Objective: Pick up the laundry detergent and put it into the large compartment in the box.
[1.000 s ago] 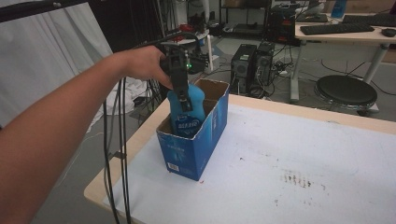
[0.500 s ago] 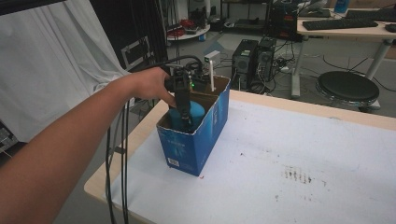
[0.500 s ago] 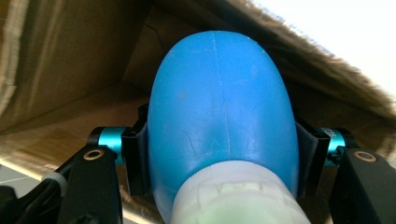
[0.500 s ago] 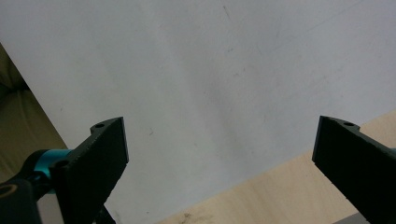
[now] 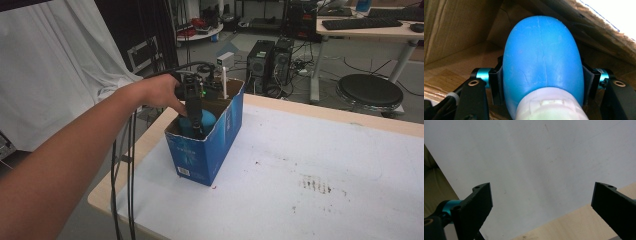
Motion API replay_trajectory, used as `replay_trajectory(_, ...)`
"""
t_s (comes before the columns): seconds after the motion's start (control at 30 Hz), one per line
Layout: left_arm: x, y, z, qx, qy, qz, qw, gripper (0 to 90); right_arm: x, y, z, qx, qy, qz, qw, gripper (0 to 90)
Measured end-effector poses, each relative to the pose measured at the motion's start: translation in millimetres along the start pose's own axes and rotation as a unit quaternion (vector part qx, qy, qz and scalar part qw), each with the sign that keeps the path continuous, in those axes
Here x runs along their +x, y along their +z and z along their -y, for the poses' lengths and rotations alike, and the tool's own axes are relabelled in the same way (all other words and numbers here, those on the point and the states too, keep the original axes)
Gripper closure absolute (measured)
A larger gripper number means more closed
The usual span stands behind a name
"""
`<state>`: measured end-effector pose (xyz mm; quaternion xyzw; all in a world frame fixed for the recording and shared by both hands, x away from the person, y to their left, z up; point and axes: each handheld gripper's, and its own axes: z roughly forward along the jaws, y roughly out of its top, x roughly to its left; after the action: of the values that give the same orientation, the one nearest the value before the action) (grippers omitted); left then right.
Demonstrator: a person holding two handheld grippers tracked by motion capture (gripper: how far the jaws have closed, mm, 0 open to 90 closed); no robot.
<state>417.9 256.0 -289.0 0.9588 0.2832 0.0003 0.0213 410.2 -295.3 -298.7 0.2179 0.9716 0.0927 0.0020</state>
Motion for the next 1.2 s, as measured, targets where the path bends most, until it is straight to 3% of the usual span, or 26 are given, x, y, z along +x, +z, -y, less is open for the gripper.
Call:
replay_trajectory(0.5,0.6,-15.3,8.0,-0.033,-0.017,0.001,0.9993,29.7,1.8,-2.6,3.2,-0.001,0.004,0.002,1.0,2.6)
replay_trajectory(0.9,-4.3,-44.2,17.6,-0.075,-0.033,-0.013,0.9965,24.9,6.4,-5.5,2.7,-0.007,-0.003,0.002,1.0,2.6)
replay_trajectory(1.03,-10.2,-56.8,21.0,-0.089,-0.041,-0.012,0.9952,24.8,8.7,-7.9,4.5,-0.011,-0.002,0.005,0.9999,2.6)
replay_trajectory(1.2,-24.6,-75.8,19.6,-0.096,-0.037,-0.029,0.9942,20.5,10.9,-11.9,5.0,-0.016,-0.002,0.007,0.9998,2.6)
